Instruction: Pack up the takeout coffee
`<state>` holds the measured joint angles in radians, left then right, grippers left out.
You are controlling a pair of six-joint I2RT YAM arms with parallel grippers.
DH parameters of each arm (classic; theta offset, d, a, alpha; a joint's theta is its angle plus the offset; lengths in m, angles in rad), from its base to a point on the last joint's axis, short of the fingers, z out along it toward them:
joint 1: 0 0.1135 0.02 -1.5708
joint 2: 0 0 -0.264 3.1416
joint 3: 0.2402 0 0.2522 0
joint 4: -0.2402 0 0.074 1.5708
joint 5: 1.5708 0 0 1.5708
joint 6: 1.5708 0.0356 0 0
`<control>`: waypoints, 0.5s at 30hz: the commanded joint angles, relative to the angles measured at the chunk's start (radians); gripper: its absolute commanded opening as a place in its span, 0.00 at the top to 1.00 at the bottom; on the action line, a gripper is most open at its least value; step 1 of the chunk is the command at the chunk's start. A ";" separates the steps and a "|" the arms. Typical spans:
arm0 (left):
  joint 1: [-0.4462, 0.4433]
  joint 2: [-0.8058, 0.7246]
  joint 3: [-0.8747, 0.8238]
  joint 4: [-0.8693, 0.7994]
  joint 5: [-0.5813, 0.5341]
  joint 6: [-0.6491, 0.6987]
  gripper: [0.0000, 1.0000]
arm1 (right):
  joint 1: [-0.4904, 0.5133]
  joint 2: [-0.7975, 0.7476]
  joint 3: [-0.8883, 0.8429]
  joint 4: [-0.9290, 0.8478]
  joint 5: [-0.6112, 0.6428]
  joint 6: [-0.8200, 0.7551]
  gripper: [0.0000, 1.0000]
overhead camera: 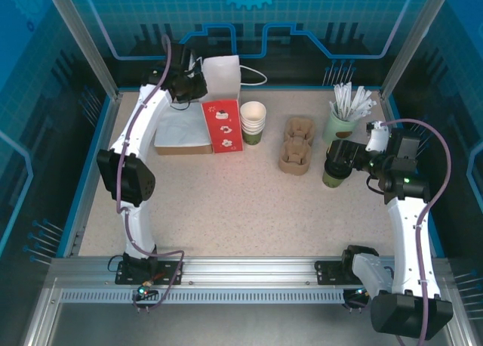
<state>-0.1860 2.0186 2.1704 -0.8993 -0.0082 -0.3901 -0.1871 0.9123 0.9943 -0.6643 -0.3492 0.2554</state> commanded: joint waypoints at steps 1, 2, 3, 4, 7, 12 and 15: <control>0.006 -0.004 0.057 -0.026 -0.014 0.027 0.97 | -0.013 0.003 -0.002 0.000 -0.016 0.009 0.00; 0.006 -0.006 0.064 -0.030 -0.017 0.031 0.98 | -0.012 0.003 0.000 0.000 -0.017 0.008 0.00; 0.006 -0.010 0.069 -0.032 -0.018 0.035 0.98 | -0.012 0.003 -0.001 0.000 -0.016 0.008 0.00; 0.005 -0.014 0.071 -0.033 -0.022 0.038 0.99 | -0.013 0.003 0.001 -0.001 -0.017 0.009 0.00; 0.005 -0.028 0.081 -0.037 -0.034 0.049 0.99 | -0.013 0.003 0.002 -0.004 -0.017 0.009 0.00; 0.005 -0.063 0.089 -0.048 -0.073 0.072 0.99 | -0.013 0.003 0.003 -0.008 -0.016 0.010 0.00; 0.005 -0.089 0.091 -0.049 -0.072 0.080 1.00 | -0.012 0.003 0.003 -0.008 -0.017 0.008 0.00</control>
<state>-0.1860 2.0060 2.2192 -0.9375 -0.0509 -0.3428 -0.1871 0.9169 0.9943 -0.6647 -0.3496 0.2554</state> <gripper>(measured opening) 0.056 0.999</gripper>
